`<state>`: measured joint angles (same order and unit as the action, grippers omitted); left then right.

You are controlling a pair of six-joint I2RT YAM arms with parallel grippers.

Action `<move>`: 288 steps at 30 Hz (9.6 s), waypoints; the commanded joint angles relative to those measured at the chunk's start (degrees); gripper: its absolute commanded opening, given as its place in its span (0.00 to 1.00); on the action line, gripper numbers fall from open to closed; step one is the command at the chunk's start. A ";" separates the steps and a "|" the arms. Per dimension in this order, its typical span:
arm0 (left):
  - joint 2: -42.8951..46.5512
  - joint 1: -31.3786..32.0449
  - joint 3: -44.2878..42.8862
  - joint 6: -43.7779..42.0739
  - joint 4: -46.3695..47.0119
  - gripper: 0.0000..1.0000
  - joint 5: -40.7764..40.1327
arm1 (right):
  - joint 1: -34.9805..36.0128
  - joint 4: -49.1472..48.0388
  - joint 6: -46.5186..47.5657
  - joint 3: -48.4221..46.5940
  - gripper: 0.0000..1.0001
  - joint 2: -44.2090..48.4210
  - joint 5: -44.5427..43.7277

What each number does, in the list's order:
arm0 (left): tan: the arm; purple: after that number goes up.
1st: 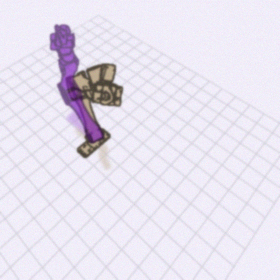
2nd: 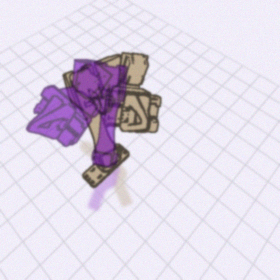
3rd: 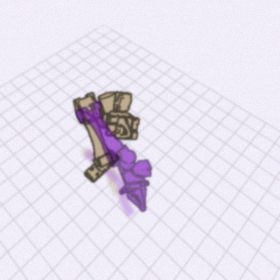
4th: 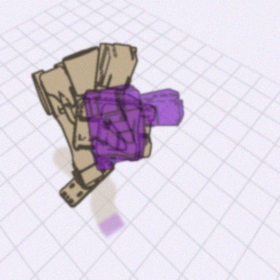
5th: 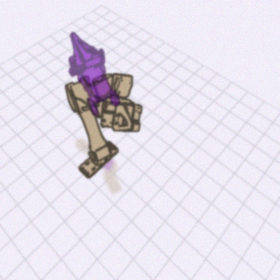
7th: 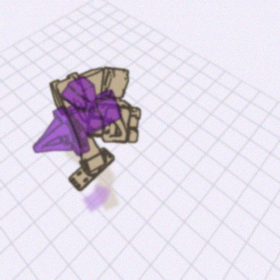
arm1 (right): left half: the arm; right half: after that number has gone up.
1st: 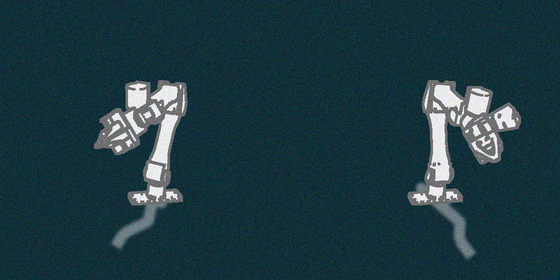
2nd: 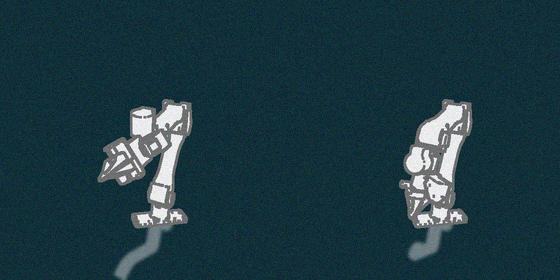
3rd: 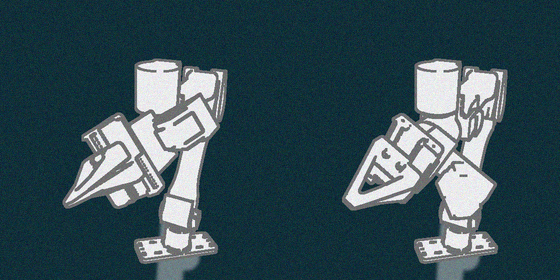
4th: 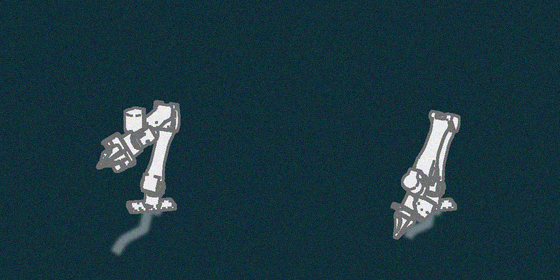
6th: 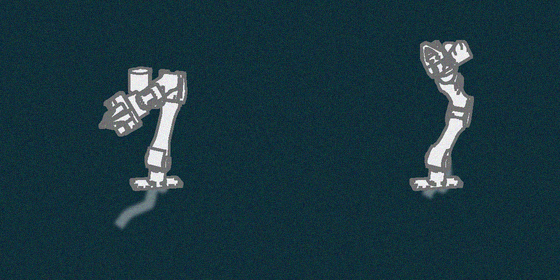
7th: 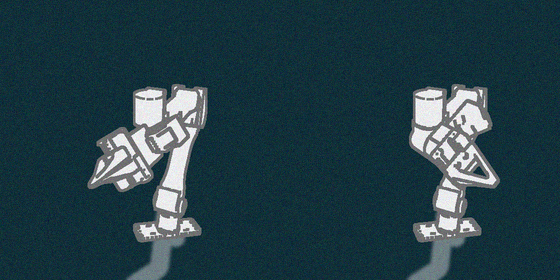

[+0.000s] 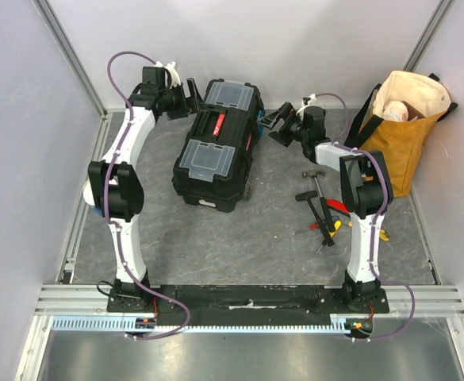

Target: Pack the tool kit

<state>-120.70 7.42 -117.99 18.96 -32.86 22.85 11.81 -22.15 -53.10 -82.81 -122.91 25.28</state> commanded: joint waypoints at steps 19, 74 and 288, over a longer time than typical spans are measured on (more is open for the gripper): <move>-7.00 -1.01 -6.55 2.30 12.46 0.94 9.66 | -1.36 -55.79 -39.79 -15.45 0.98 -27.02 19.01; -12.01 8.48 -0.22 -10.61 -5.27 0.81 1.86 | 3.39 -19.42 -13.61 -10.89 0.26 -12.09 10.15; -11.66 8.05 10.59 -8.85 -17.15 0.72 0.79 | 3.66 12.83 5.64 13.11 0.79 17.88 -60.18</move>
<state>-123.44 13.19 -114.02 12.91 -21.17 21.65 17.37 -13.15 -42.83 -69.49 -109.65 -28.49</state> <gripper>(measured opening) 0.719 0.783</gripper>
